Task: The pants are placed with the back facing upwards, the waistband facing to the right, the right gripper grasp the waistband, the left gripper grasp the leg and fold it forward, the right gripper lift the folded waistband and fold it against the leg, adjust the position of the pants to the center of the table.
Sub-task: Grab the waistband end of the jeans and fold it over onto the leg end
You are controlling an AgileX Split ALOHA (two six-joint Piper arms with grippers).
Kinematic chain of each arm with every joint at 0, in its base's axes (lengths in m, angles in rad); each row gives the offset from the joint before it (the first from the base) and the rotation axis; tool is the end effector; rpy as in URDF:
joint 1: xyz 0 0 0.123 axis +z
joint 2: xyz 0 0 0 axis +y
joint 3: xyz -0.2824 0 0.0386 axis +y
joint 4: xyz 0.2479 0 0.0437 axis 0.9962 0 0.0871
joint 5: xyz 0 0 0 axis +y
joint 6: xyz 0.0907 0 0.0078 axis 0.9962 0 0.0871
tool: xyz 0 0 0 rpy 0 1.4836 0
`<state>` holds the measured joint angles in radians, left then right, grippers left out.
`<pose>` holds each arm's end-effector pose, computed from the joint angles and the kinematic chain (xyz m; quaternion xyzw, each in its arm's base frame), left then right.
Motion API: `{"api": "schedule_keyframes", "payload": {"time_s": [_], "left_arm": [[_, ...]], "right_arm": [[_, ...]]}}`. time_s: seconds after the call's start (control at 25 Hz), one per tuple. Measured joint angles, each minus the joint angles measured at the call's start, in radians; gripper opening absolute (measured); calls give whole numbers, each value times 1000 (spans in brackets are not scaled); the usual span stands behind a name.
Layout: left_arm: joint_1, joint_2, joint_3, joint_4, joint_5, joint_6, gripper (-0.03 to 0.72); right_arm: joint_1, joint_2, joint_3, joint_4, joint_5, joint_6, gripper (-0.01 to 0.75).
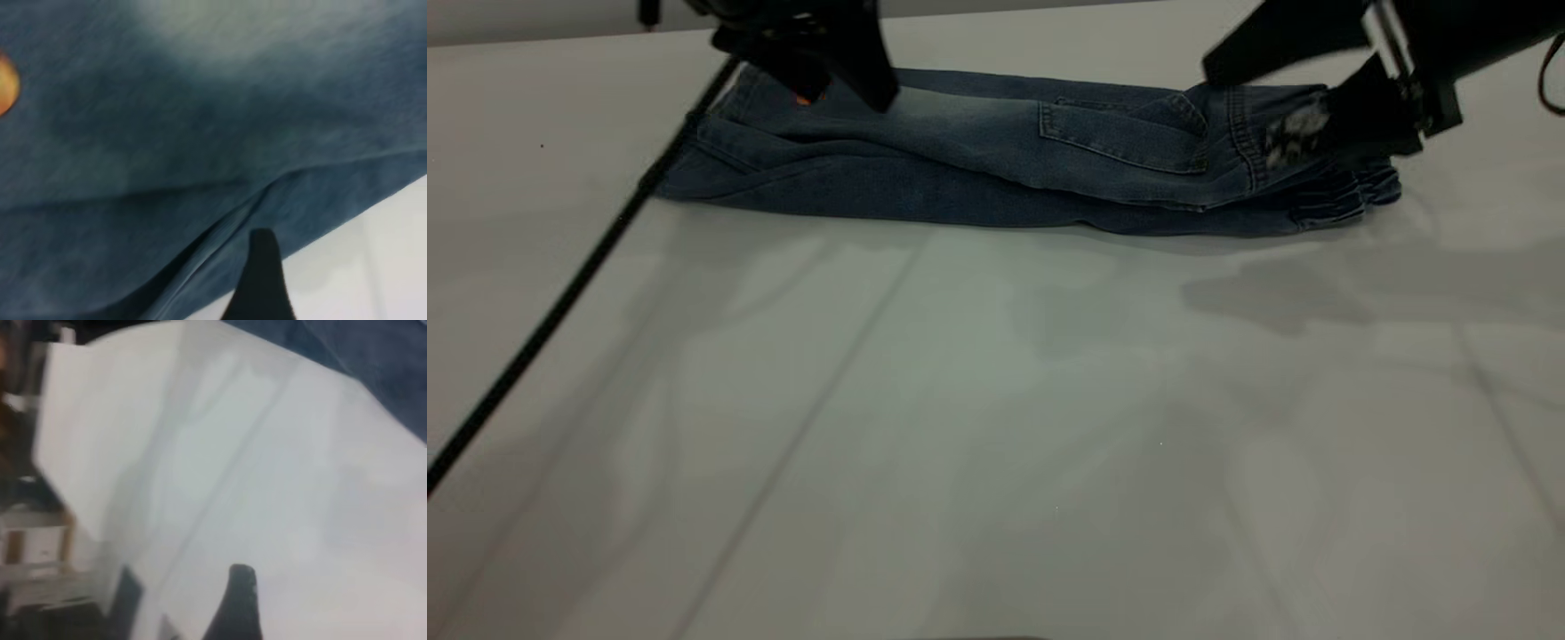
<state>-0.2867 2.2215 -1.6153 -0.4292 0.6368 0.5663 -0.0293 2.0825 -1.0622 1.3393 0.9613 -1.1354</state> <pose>0.4439 -0.1544 0.1399 0.2667 0.9290 -0.1296 0.2215 0.3580 0.0623 0.1099 -0.0383 0.8857 0.4412 0.1393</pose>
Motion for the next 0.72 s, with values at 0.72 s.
{"api": "schedule_keyframes", "payload": {"time_s": [0.72], "left_arm": [[-37, 52, 0, -4, -34, 0, 550]], "right_arm": [[109, 54, -1, 14, -267, 44, 590]]}}
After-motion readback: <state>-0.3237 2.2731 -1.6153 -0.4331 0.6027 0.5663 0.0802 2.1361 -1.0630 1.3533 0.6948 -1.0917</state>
